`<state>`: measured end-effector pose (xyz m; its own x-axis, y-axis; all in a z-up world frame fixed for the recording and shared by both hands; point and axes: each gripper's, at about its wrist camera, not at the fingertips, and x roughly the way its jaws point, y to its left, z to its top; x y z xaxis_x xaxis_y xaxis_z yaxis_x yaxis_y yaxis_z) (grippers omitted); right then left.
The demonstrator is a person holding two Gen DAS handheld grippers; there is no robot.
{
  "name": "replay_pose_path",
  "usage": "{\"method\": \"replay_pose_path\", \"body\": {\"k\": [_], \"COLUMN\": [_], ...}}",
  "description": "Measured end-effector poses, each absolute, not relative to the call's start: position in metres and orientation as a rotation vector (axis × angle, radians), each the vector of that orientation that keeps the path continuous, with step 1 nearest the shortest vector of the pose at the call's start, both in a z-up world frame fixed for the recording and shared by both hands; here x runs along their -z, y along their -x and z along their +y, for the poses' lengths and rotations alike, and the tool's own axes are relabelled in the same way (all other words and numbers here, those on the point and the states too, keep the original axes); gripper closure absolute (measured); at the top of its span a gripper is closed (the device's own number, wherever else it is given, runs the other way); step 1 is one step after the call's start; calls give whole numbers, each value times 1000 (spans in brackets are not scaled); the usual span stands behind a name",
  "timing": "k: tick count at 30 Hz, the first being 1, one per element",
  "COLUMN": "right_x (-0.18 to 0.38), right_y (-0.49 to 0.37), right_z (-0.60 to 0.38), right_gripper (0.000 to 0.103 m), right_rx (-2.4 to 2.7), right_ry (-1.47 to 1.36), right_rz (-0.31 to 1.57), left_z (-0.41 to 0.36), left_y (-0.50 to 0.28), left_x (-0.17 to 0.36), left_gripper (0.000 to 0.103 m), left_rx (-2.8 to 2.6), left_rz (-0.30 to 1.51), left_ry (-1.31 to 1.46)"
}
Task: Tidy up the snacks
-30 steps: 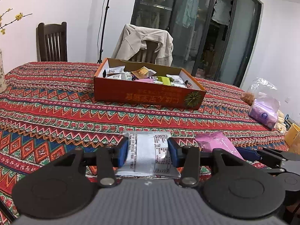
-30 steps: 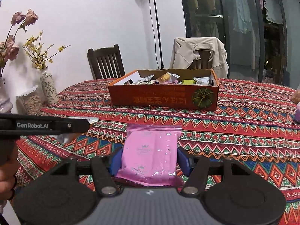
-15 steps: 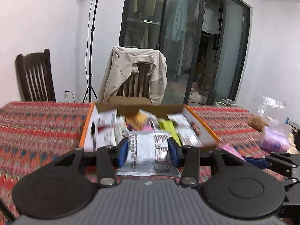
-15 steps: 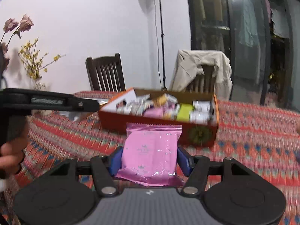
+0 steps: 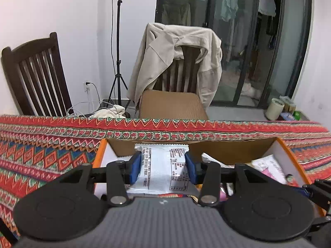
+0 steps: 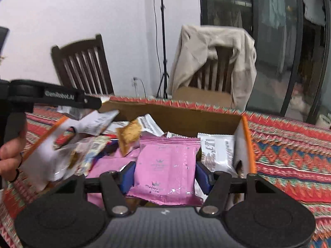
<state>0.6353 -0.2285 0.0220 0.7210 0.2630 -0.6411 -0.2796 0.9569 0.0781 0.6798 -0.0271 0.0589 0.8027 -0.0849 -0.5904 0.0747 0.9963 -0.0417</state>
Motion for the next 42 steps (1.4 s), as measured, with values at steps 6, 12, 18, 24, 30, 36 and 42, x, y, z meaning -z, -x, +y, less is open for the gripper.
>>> {"method": "replay_pose_path", "body": {"k": [6, 12, 18, 24, 30, 36, 42], "right_x": [-12, -20, -54, -104, -151, -172, -160], "right_y": [-655, -645, -623, -571, -492, -393, -287], "right_z": [-211, -215, -232, -255, -284, -297, -298], "right_gripper": [33, 23, 23, 22, 15, 7, 1], "right_rx": [-306, -306, -282, -255, -233, -239, -270], "right_ry": [50, 48, 44, 41, 41, 59, 59], "right_rz": [726, 698, 650, 581, 502, 417, 352], "left_z": [-30, -21, -12, -1, 8, 14, 17], "left_y": [-697, -683, -638, -558, -452, -329, -215], "left_x": [-43, -52, -92, -143, -181, -185, -156], "left_gripper": [35, 35, 31, 19, 6, 0, 0], "left_rx": [112, 124, 138, 155, 163, 184, 141], "left_rz": [693, 686, 632, 554, 477, 364, 295], "left_ry": [14, 21, 4, -29, -31, -31, -38]}}
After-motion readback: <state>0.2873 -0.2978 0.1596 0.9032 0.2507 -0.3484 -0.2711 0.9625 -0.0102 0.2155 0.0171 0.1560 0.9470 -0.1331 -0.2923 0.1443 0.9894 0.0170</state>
